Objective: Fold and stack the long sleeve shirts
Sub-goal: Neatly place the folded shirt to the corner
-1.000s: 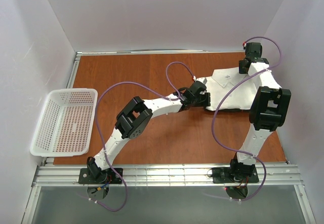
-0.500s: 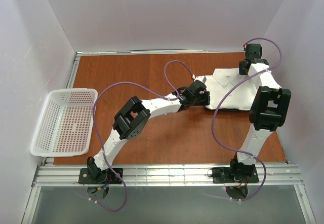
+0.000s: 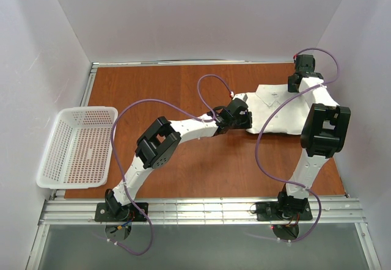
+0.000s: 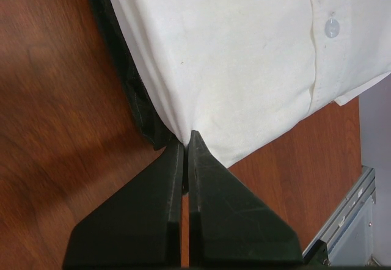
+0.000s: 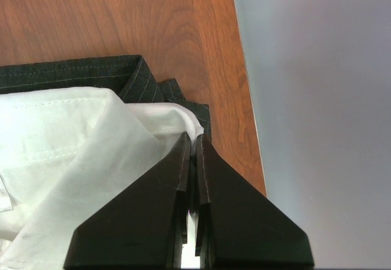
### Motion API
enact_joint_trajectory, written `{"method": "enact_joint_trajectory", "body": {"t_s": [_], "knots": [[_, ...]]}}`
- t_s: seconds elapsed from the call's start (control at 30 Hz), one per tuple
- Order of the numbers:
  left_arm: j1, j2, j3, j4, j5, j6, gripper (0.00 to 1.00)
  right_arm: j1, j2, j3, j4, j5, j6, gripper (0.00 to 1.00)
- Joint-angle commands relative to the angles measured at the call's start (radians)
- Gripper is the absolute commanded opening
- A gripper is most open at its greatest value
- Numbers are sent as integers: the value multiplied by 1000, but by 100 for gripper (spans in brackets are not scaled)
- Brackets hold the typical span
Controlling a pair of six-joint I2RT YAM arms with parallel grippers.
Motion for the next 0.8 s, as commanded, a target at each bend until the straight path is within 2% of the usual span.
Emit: {"method": "enact_joint_trajectory", "body": {"t_s": [0.0, 0.33, 0.37, 0.43, 0.47, 0.5, 0.53, 0.57, 0.6, 0.67, 0.7, 0.77], "knots": [[-4, -83, -21, -60, -16, -5, 0, -18, 27, 42, 80, 35, 9, 1], [-6, -62, -9, -58, 27, -8, 4, -18, 81, 110, 77, -7, 19, 1], [-6, -63, -9, -58, 28, -8, 6, -18, 84, 111, 76, -2, 19, 1], [-6, -71, -21, -58, 28, -8, 14, -18, 84, 110, 73, -2, 24, 5], [-4, -88, -27, -58, 24, -9, 19, -18, 83, 110, 71, -4, 27, 14], [-4, -97, -47, -58, 18, -12, 33, -18, 78, 108, 68, -10, 31, 22], [-3, -111, -55, -58, 10, -11, 41, -18, 66, 108, 66, -14, 33, 31], [0, -134, -63, -58, 7, -12, 48, -17, 58, 110, 62, -25, 35, 49], [4, -147, -70, -58, 10, -17, 61, -18, 50, 114, 57, -31, 36, 56], [19, -177, -101, -57, 16, -28, 71, -17, 27, 149, 31, -62, 39, 69], [30, -213, -113, -57, 18, -32, 76, -17, 12, 165, 21, -76, 41, 72], [39, -252, -153, -46, 19, -35, 80, -13, -6, 203, -12, -129, 58, 77]]}}
